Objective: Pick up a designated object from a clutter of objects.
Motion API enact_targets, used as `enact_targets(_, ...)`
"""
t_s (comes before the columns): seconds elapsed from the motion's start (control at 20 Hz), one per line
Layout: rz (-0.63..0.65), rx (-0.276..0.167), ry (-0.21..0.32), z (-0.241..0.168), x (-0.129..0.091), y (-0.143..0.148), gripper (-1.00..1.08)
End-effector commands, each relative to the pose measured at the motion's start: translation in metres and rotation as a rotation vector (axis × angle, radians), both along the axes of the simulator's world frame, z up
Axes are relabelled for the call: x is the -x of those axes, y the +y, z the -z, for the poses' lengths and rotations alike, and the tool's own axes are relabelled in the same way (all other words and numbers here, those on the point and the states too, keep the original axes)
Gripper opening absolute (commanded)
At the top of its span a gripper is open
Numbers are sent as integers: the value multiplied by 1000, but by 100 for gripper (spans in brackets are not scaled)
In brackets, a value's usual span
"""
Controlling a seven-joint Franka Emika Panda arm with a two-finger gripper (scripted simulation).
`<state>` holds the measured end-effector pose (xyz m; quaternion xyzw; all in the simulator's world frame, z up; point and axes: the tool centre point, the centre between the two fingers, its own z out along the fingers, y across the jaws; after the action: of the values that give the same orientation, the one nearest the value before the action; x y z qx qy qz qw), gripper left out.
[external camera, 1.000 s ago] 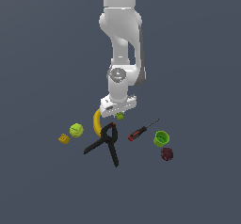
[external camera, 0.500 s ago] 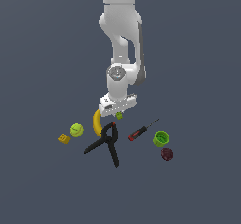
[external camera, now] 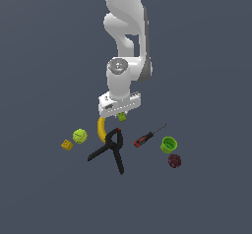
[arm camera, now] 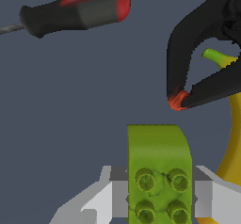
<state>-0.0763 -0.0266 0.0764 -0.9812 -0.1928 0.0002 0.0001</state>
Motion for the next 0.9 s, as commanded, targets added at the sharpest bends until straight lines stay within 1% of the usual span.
enact_targets(0.0, 0, 0, -1, -20, -5, -5, -100)
enact_targets(0.85, 0, 0, -1, -175, -44, -46, -100)
